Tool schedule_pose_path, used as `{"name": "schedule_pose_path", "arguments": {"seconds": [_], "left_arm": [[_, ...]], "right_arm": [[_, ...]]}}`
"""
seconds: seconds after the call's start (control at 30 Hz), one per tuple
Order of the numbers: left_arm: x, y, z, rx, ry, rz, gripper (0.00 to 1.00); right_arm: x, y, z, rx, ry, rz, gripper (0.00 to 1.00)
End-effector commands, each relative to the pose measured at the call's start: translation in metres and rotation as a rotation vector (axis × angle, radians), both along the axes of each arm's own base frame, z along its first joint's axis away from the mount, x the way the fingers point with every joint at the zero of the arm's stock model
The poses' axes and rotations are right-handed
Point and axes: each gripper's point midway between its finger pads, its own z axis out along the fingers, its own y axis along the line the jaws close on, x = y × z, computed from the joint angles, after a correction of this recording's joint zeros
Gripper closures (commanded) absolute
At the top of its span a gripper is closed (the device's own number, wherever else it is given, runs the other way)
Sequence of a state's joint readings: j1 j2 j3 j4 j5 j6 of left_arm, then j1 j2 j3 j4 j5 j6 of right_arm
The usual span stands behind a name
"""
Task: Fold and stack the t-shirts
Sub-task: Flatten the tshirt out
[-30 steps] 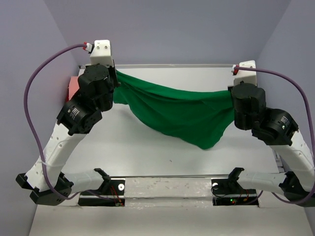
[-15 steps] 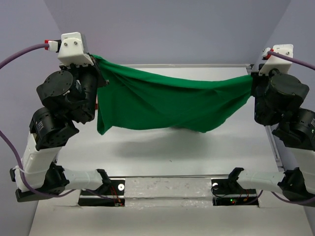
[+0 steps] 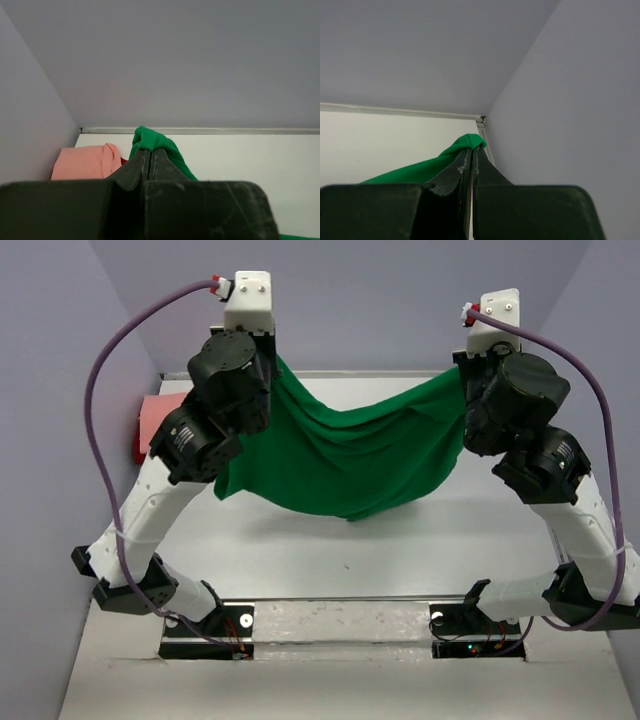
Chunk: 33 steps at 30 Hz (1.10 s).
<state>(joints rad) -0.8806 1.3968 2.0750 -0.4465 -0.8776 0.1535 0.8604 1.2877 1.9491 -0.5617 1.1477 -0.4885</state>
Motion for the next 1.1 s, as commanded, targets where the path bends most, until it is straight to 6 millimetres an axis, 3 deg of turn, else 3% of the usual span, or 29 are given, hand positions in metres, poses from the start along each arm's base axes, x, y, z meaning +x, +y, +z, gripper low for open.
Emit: {"name": "schedule_pose_path", "arguments": {"seconds": [0.0,0.13,0.33,0.57,0.73,0.93,1.0,1.07], "left_arm": [[-0.007,0.005,0.042,-0.064,-0.102,-0.03,1.0],[-0.006,0.01,0.02,-0.01,-0.068,0.009,1.0],[-0.009,0.035,-0.01,0.017,-0.02,0.063,1.0],[-0.001,0.04,-0.027,-0.008,0.023,0.042,1.0],[0.013,0.032,-0.041,0.012,0.054,0.019,1.0],[0.027,0.031,-0.053,0.011,0.083,0.024,1.0],[0.027,0.034,-0.055,0.008,0.088,0.028,1.0],[0.026,0.035,-0.053,0.0,0.085,0.025,1.0]], "right_arm": [[-0.017,-0.018,0.045,0.053,-0.144,-0.019,1.0],[-0.026,-0.032,0.035,0.014,-0.142,-0.049,1.0],[-0.038,-0.051,0.017,-0.012,-0.111,-0.099,1.0],[-0.042,-0.064,-0.002,-0.015,-0.09,-0.15,1.0],[-0.025,-0.046,-0.043,-0.093,-0.029,-0.123,1.0],[-0.021,-0.046,-0.067,-0.094,-0.011,-0.115,1.0],[-0.028,-0.054,-0.073,-0.036,-0.007,-0.099,1.0],[-0.04,-0.067,-0.054,0.074,-0.049,-0.063,1.0]]}}
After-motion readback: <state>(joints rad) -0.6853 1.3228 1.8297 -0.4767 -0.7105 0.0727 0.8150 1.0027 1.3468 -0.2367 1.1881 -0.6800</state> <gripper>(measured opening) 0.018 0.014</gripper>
